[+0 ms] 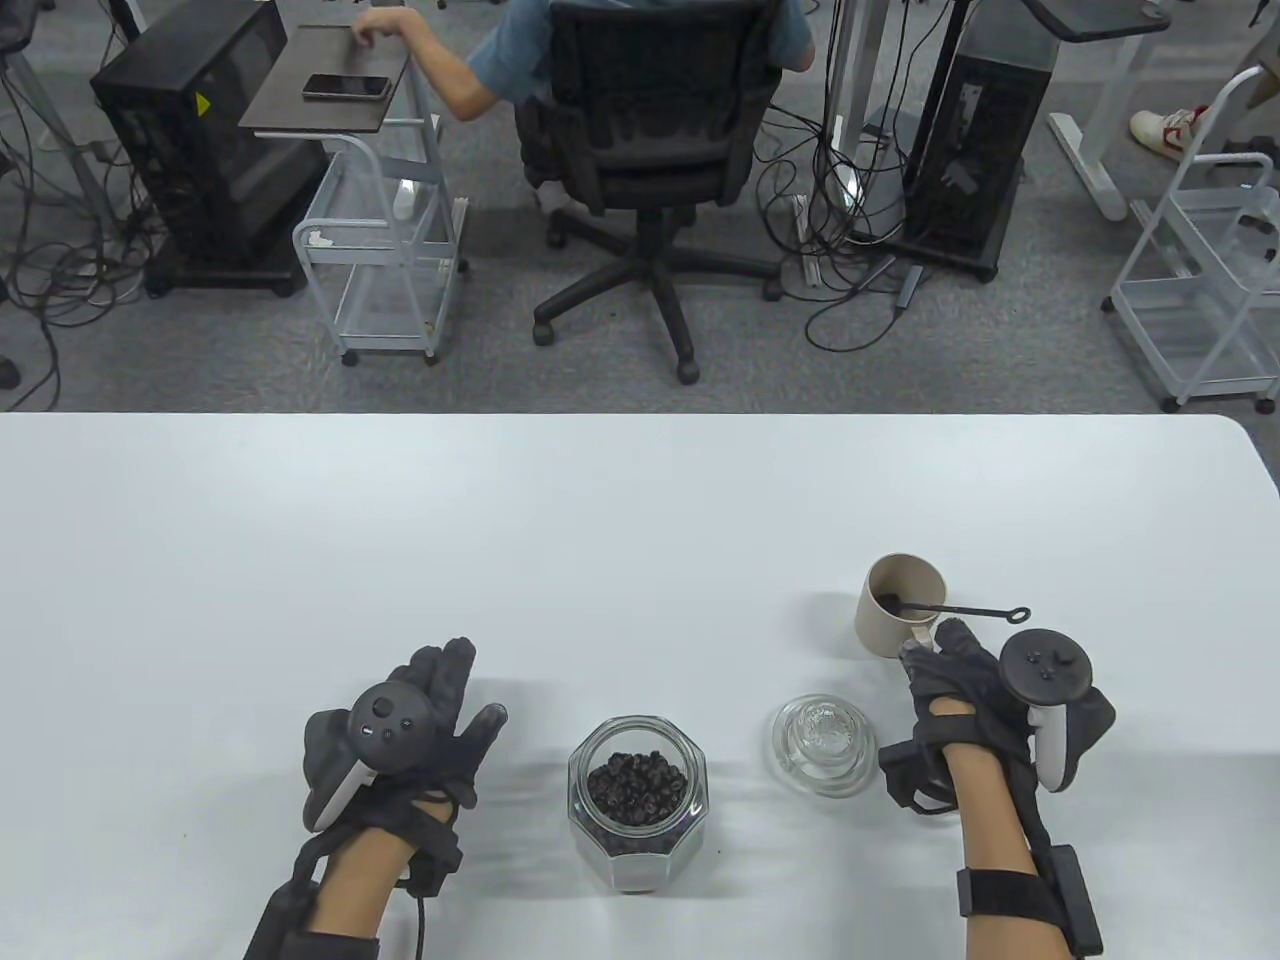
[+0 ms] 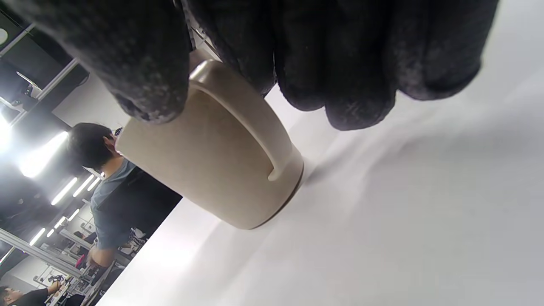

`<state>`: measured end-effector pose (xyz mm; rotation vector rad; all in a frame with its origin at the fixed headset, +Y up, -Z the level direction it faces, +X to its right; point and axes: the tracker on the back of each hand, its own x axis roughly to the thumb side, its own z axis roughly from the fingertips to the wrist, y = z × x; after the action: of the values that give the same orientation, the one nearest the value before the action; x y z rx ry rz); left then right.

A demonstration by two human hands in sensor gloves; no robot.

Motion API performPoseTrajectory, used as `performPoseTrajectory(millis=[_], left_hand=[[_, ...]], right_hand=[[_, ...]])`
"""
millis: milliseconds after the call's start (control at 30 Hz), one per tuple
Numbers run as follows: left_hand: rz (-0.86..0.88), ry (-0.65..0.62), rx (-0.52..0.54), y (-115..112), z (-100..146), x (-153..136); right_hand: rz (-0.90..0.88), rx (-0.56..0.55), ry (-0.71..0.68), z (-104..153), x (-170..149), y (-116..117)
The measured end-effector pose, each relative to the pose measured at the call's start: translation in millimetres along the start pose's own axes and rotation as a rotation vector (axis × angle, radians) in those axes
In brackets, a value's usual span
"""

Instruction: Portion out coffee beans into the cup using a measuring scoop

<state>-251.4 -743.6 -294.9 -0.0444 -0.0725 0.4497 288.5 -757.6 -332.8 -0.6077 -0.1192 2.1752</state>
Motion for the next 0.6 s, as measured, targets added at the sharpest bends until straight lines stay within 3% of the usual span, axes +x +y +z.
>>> performPoseTrajectory(millis=[200,600], left_hand=[[0.001,0.003,-0.006,-1.0,-0.7,-0.1],[0.001,0.011,-0.015,-0.7,-1.6,-0.9]], right_hand=[[0.011,-0.004,0.021,-3.6,-0.2,4.9],[-0.059,-0.115,-0.046,-6.8,-4.4,2.9]])
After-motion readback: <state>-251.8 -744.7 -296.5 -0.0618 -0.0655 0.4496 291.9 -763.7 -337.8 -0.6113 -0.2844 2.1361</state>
